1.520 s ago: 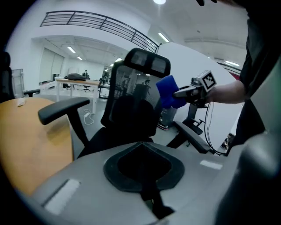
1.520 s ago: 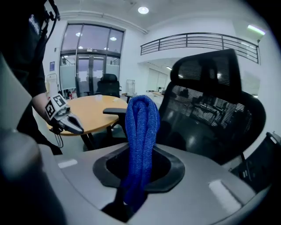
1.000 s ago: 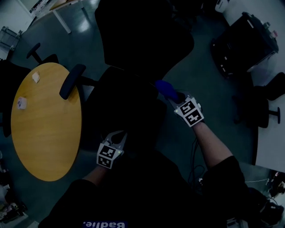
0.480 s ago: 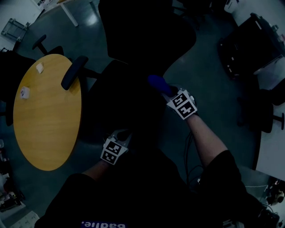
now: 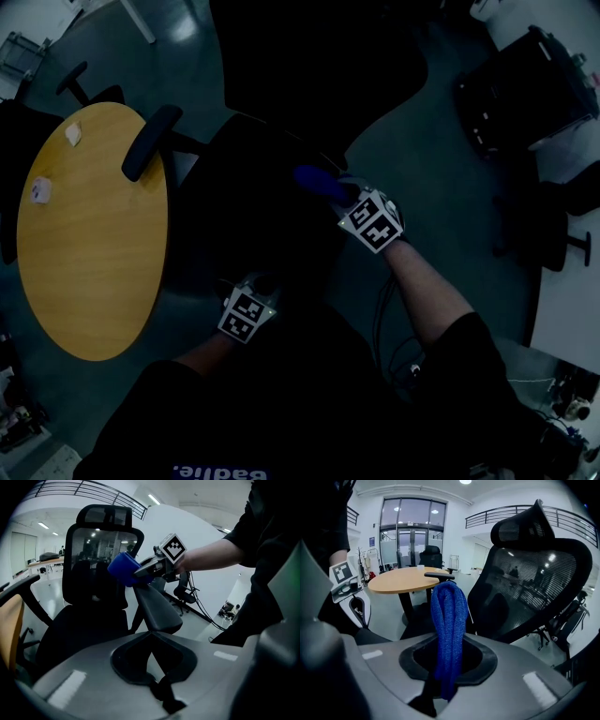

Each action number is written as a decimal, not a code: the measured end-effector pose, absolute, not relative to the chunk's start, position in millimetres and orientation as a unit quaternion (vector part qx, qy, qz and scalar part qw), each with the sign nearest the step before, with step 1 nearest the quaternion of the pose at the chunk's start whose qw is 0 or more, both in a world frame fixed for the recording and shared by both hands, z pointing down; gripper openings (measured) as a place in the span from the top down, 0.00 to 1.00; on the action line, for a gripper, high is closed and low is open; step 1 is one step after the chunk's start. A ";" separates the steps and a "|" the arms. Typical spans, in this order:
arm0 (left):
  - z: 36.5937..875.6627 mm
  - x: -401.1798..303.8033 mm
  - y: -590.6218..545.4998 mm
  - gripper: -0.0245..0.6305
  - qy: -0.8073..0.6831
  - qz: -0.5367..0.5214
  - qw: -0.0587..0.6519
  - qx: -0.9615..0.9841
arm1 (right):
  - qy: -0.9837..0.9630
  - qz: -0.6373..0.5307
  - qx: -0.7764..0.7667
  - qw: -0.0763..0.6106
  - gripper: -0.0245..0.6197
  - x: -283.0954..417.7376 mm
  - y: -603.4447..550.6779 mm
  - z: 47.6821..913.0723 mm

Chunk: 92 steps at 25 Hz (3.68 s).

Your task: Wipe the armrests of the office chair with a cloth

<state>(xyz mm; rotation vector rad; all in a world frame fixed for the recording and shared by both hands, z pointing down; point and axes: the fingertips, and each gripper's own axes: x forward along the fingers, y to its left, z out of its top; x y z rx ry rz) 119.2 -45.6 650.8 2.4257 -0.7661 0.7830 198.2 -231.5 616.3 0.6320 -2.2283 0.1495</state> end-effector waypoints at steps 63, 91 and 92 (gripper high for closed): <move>658.7 106.4 -71.7 0.94 -0.300 0.313 0.221 0.873 | -0.855 0.150 0.327 0.375 0.82 236.3 -87.7 624.4; 657.6 83.5 -5.0 0.94 -0.227 0.299 0.123 0.919 | -0.781 0.288 0.346 0.433 0.82 105.3 45.0 642.6; 654.5 75.1 -0.6 0.94 -0.230 0.296 0.122 0.919 | -0.778 0.302 0.353 0.422 0.82 104.5 44.5 642.6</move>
